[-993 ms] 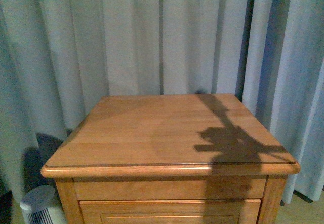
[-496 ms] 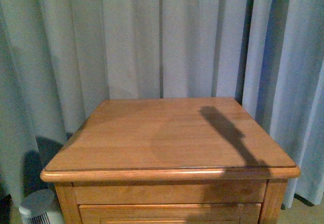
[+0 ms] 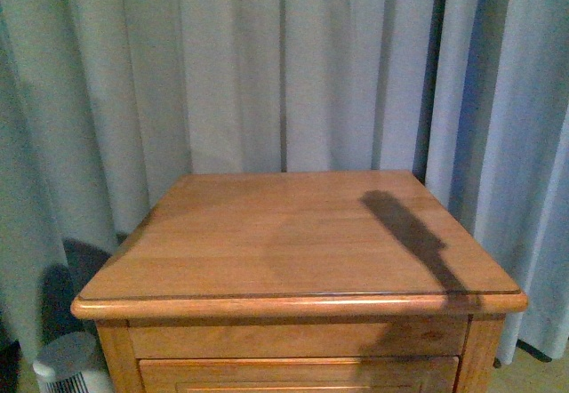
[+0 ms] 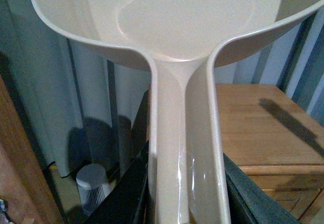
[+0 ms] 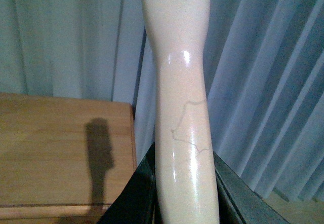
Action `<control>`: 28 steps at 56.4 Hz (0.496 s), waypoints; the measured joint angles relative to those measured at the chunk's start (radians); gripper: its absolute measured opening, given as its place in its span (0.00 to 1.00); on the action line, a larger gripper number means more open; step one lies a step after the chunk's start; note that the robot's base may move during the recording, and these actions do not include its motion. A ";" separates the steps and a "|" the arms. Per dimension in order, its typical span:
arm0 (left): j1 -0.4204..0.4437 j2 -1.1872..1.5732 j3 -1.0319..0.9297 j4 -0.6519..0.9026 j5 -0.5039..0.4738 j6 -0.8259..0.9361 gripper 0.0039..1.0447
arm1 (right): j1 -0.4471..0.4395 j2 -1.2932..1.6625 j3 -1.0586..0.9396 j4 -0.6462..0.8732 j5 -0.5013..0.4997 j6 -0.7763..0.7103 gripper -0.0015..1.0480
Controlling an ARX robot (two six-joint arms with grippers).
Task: Clean up trash
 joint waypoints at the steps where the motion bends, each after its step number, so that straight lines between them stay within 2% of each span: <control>1: 0.000 0.000 0.000 0.000 0.000 0.000 0.26 | 0.000 0.000 -0.001 0.000 0.000 0.000 0.20; 28: 0.000 0.002 0.000 0.000 0.006 0.000 0.26 | -0.005 -0.009 -0.002 0.001 0.008 0.000 0.20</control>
